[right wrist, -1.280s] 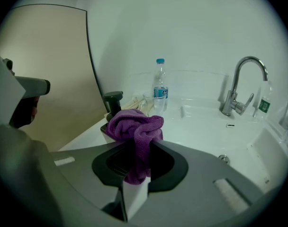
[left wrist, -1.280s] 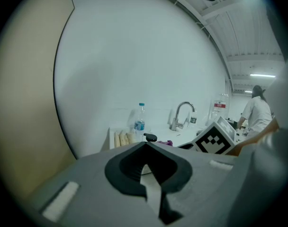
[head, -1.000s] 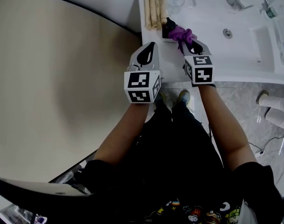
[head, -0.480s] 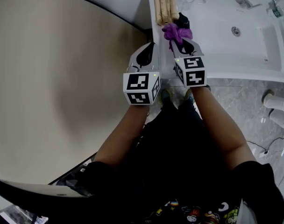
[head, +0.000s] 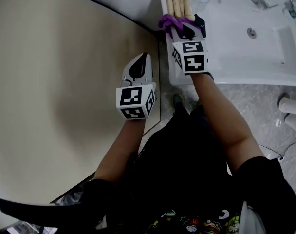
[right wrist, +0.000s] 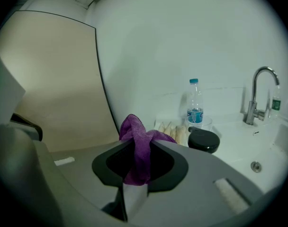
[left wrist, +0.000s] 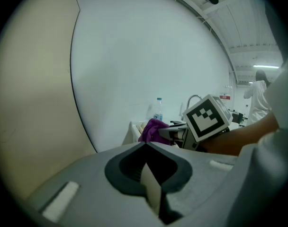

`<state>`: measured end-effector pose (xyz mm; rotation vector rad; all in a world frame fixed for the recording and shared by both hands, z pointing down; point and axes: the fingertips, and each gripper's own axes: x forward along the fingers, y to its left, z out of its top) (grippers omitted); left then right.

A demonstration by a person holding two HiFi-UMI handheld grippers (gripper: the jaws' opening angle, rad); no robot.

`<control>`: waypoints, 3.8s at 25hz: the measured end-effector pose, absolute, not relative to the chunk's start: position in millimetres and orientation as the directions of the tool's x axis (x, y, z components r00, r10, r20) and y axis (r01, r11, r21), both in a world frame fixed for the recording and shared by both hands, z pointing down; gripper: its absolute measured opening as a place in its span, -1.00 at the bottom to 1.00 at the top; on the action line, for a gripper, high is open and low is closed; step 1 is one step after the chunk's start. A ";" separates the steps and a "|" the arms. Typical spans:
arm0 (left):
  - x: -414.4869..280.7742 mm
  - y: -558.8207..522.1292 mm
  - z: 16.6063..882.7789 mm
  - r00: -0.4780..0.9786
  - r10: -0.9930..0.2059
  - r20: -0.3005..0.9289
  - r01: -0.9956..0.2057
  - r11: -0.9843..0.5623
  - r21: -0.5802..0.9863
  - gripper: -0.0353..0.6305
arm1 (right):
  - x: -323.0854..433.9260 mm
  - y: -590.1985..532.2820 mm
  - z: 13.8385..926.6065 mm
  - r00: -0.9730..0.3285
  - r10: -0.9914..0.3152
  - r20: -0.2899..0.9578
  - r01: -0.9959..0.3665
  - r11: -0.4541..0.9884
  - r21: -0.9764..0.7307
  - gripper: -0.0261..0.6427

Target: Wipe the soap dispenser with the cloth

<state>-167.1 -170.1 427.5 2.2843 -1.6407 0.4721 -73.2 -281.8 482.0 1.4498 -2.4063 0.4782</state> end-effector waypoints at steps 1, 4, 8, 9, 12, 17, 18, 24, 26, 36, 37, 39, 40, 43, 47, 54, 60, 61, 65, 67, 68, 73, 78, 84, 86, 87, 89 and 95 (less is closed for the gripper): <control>-168.9 -170.7 428.2 0.300 -0.854 0.424 -0.949 -0.312 0.041 -0.89 | -72.2 -284.7 481.9 -0.444 -0.798 0.408 -0.893 0.430 -0.131 -0.65; -166.3 -175.9 431.9 0.318 -0.849 0.421 -0.943 -0.329 0.048 -0.89 | -63.9 -282.9 485.5 -0.426 -0.804 0.414 -0.902 0.411 -0.129 -0.65; -149.0 -188.7 436.9 0.359 -0.836 0.415 -0.929 -0.361 0.077 -0.89 | -49.0 -261.9 490.6 -0.417 -0.792 0.446 -0.906 0.405 -0.126 -0.65; -142.5 -191.7 437.8 0.372 -0.832 0.412 -0.925 -0.371 0.085 -0.89 | -44.5 -255.5 490.9 -0.414 -0.789 0.453 -0.906 0.405 -0.122 -0.65; -122.1 -199.2 440.7 0.407 -0.820 0.402 -0.911 -0.398 0.108 -0.89 | -30.9 -238.8 491.0 -0.406 -0.785 0.468 -0.908 0.406 -0.106 -0.65; -91.7 -204.7 443.9 0.436 -0.807 0.399 -0.898 -0.420 0.131 -0.89 | -3.6 -226.3 487.5 -0.386 -0.789 0.478 -0.915 0.393 -0.090 -0.65; -87.0 -205.4 444.0 0.439 -0.805 0.399 -0.896 -0.422 0.135 -0.89 | 2.9 -226.1 487.0 -0.380 -0.790 0.480 -0.917 0.388 -0.087 -0.65; -73.4 -209.6 444.7 0.430 -0.812 0.395 -0.902 -0.405 0.149 -0.89 | 34.3 -234.5 483.1 -0.365 -0.794 0.487 -0.921 0.383 -0.066 -0.65; -71.1 -210.0 443.6 0.420 -0.818 0.394 -0.907 -0.394 0.150 -0.89 | 40.6 -237.5 480.4 -0.367 -0.793 0.487 -0.919 0.390 -0.058 -0.65; -65.2 -219.2 443.2 0.368 -0.841 0.396 -0.930 -0.333 0.157 -0.89 | 67.3 -254.4 471.6 -0.375 -0.794 0.479 -0.913 0.405 -0.043 -0.65; -64.7 -219.5 442.9 0.364 -0.843 0.395 -0.931 -0.329 0.157 -0.89 | 70.0 -254.3 470.4 -0.373 -0.796 0.477 -0.915 0.402 -0.044 -0.65; -63.0 -219.2 441.0 0.360 -0.846 0.394 -0.933 -0.324 0.157 -0.89 | 75.8 -251.7 466.3 -0.371 -0.801 0.470 -0.918 0.393 -0.053 -0.65; -62.5 -218.6 440.0 0.359 -0.847 0.393 -0.933 -0.322 0.157 -0.89 | 77.9 -248.9 463.3 -0.372 -0.803 0.465 -0.918 0.391 -0.059 -0.65; -62.6 -216.1 437.3 0.359 -0.849 0.387 -0.933 -0.322 0.159 -0.89 | 80.3 -235.7 450.4 -0.387 -0.809 0.443 -0.914 0.400 -0.069 -0.65; -66.6 -211.4 434.7 0.365 -0.851 0.378 -0.931 -0.328 0.161 -0.89 | 79.2 -210.4 434.0 -0.408 -0.804 0.433 -0.900 0.435 -0.042 -0.65; -79.6 -196.9 429.1 0.368 -0.852 0.372 -0.930 -0.332 0.161 -0.89 | 44.4 -169.8 473.7 -0.455 -0.725 0.517 -0.858 0.513 -0.035 -0.65; -98.9 -180.2 442.6 0.362 -0.844 0.396 -0.932 -0.326 0.158 -0.89 | 17.2 -173.4 511.5 -0.424 -0.740 0.522 -0.892 0.441 -0.100 -0.64; -100.6 -177.6 444.2 0.364 -0.842 0.398 -0.931 -0.328 0.159 -0.89 | 15.7 -174.8 515.0 -0.414 -0.745 0.523 -0.899 0.424 -0.107 -0.63; -101.8 -168.9 449.2 0.383 -0.834 0.397 -0.924 -0.346 0.165 -0.89 | 12.1 -174.1 522.3 -0.391 -0.757 0.524 -0.913 0.392 -0.114 -0.56; -101.2 -167.4 451.1 0.394 -0.829 0.397 -0.919 -0.356 0.169 -0.89 | 9.8 -172.4 520.9 -0.389 -0.759 0.522 -0.914 0.388 -0.116 -0.48; -100.6 -167.0 452.2 0.399 -0.826 0.397 -0.917 -0.361 0.171 -0.89 | 8.8 -171.0 519.7 -0.388 -0.761 0.520 -0.915 0.386 -0.117 -0.44; -91.9 -164.7 451.7 0.432 -0.814 0.388 -0.902 -0.391 0.183 -0.89 | 7.9 -161.1 499.7 -0.390 -0.779 0.490 -0.916 0.382 -0.122 -0.35; -80.0 -166.1 443.9 0.461 -0.809 0.365 -0.888 -0.420 0.190 -0.89 | 9.8 -155.9 456.3 -0.400 -0.814 0.421 -0.913 0.391 -0.112 -0.48; -66.2 -170.9 424.6 0.479 -0.814 0.329 -0.878 -0.446 0.174 -0.89 | 21.7 -160.0 404.9 -0.364 -0.872 0.327 -0.928 0.368 -0.052 -0.79; -61.3 -173.5 415.9 0.483 -0.819 0.309 -0.876 -0.455 0.162 -0.89 | 23.2 -162.4 390.6 -0.365 -0.882 0.297 -0.928 0.369 -0.046 -0.84; -58.8 -174.4 410.2 0.484 -0.823 0.296 -0.875 -0.459 0.154 -0.89 | 23.8 -163.2 384.9 -0.369 -0.885 0.285 -0.927 0.372 -0.047 -0.85; -53.9 -174.8 396.7 0.487 -0.832 0.268 -0.874 -0.467 0.137 -0.89 | 25.7 -163.4 376.4 -0.377 -0.885 0.272 -0.924 0.379 -0.048 -0.85; -45.7 -173.5 366.9 0.482 -0.848 0.221 -0.876 -0.470 0.104 -0.89 | 31.1 -163.9 353.2 -0.383 -0.896 0.226 -0.921 0.389 -0.018 -0.86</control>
